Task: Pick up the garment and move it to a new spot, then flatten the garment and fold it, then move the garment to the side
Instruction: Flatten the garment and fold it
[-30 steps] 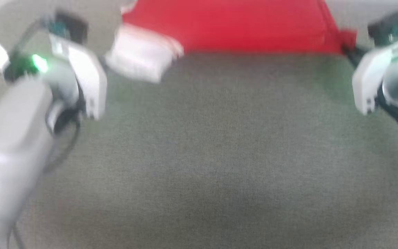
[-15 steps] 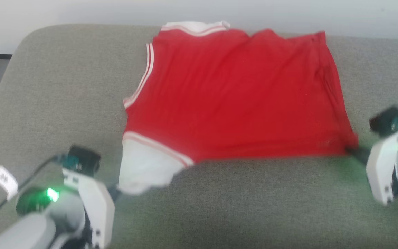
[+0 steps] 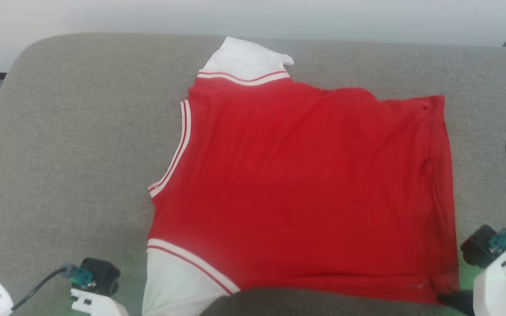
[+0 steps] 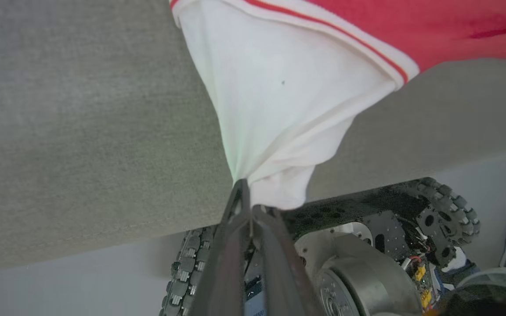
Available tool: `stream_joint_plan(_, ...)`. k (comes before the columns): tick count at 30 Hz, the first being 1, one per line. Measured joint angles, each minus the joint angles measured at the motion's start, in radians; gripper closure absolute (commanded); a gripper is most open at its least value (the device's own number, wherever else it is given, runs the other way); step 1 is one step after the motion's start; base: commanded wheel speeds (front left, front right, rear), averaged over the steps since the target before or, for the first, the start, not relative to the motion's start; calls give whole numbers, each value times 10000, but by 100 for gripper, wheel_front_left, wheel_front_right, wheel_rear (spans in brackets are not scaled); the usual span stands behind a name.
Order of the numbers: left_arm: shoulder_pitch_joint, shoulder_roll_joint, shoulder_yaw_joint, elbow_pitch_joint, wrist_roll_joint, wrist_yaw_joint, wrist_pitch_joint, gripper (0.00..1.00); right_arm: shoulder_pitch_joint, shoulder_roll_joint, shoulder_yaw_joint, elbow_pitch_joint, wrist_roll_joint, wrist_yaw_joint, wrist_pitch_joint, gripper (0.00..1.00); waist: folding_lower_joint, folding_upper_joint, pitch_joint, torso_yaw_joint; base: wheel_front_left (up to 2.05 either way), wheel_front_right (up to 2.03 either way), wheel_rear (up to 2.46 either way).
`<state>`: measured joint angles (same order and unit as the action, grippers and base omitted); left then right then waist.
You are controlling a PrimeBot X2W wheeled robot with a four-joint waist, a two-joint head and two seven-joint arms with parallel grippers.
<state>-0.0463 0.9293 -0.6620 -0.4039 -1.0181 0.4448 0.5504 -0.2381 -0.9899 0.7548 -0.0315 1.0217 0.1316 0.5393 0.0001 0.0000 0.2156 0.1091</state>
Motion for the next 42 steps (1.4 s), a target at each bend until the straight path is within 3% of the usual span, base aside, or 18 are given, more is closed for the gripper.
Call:
stream_joint_plan(5,134,380,201,-598,-201,343,201,100,446,-46,-637,-311,29,0,-42,100,0,0,94,-118,0,0,0)
stream_joint_plan(12,-780,932,520,-1233,343,311,520,100,265,238,-1601,-336,-652,0,-217,100,0,0,198,-263,0,0,0)
stream_joint_plan(15,-1649,1135,652,-1273,734,8,752,100,-160,535,-2086,-240,-1114,2,-263,100,0,0,277,-332,0,0,0)
stream_joint_plan(19,-3117,1011,771,-677,1091,-800,976,100,-891,1133,-2487,35,-1705,0,-178,100,0,0,436,-440,0,0,0)
stream_joint_plan(25,-5391,-52,389,1467,1605,-2399,1220,100,-2192,1816,-2426,725,-2337,0,105,100,0,0,799,-571,0,0,0)
stream_joint_plan(31,-7186,-1465,-174,4128,1929,-3559,1258,100,-3521,2311,-1918,1739,-2750,0,150,100,0,0,1238,-686,0,0,0)
stream_joint_plan(36,-8091,-2451,-483,6268,1954,-4274,1166,100,-4351,2671,-1189,2546,-2849,0,117,100,0,0,1584,-776,0,0,0)
stream_joint_plan(42,-8572,-3281,-759,8297,1753,-4761,1327,100,-5012,2951,-454,3319,-2681,0,-113,100,-1,0,1741,-878,0,0,0)
